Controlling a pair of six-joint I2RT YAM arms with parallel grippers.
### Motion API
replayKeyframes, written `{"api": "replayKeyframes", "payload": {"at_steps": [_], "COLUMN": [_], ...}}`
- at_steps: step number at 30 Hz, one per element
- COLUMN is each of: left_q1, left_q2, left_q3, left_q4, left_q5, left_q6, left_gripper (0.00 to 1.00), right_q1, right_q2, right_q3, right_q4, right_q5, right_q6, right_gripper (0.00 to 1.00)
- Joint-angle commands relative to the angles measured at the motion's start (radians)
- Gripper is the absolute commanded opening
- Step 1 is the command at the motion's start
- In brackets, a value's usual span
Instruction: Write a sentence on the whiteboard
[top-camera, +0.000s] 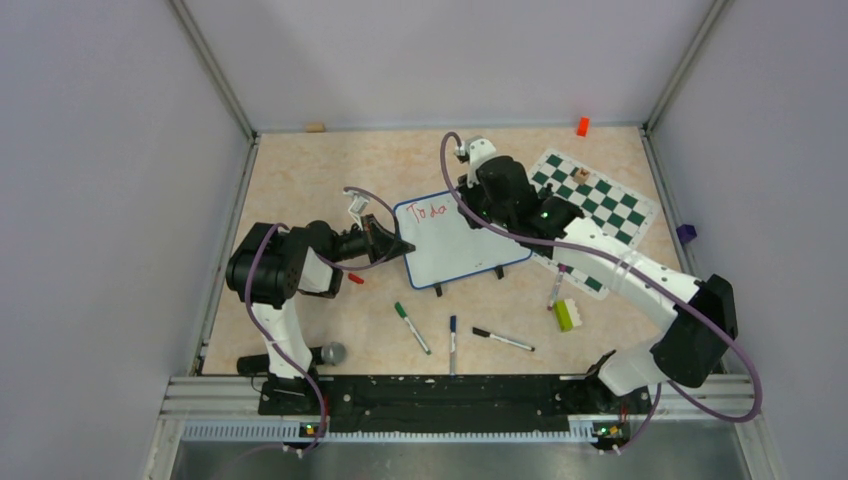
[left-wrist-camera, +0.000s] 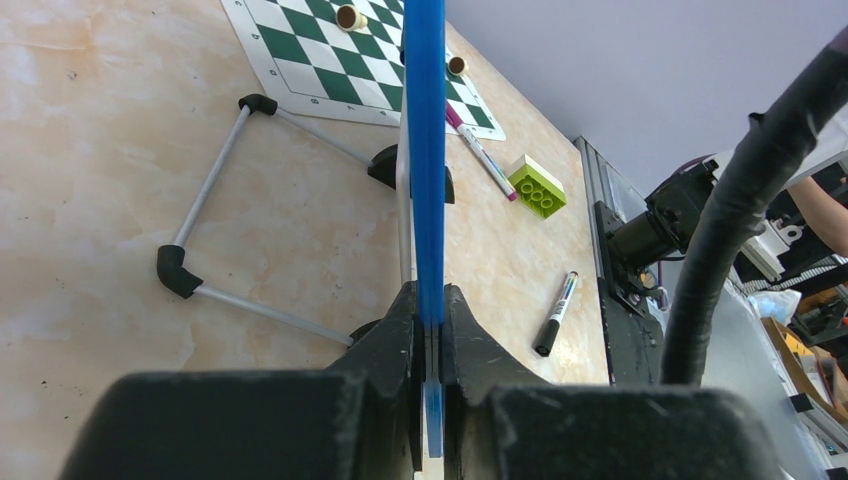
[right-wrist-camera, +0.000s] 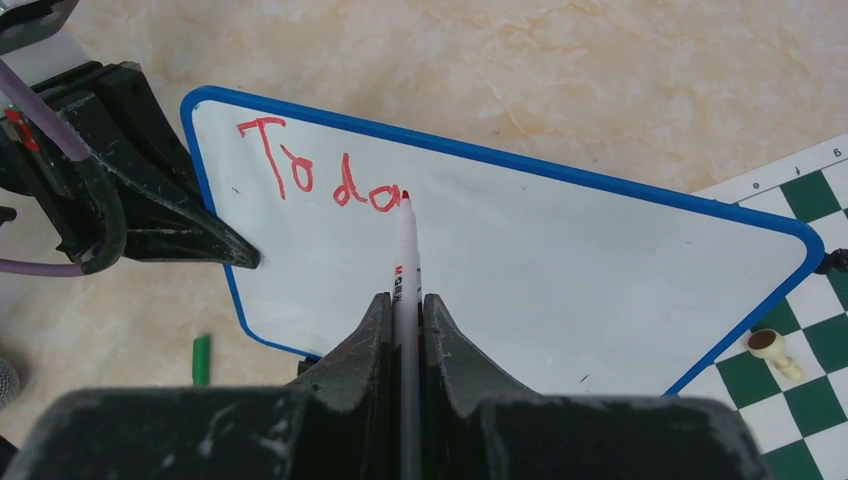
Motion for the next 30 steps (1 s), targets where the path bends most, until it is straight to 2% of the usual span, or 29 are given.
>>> {"api": "replayKeyframes", "payload": {"at_steps": [1,30], "left_q1": [-0.011,-0.011], "left_q2": [0.001,0.004], "left_q3": [-0.007,-0.003], "left_q4": [0.093,0.093], "left_q5": [0.06,0.061], "left_q6": [0.064,0.064], "left_gripper": [0.0,0.0], "right_q1": [-0.012,-0.023], "right_q2": [0.007,0.068], "right_q3": [0.01,0.007], "right_q4": [0.026,0.042], "right_q5": [0.008,0.026], "right_q6": [0.004,-0.001], "right_gripper": [0.0,0.0]}}
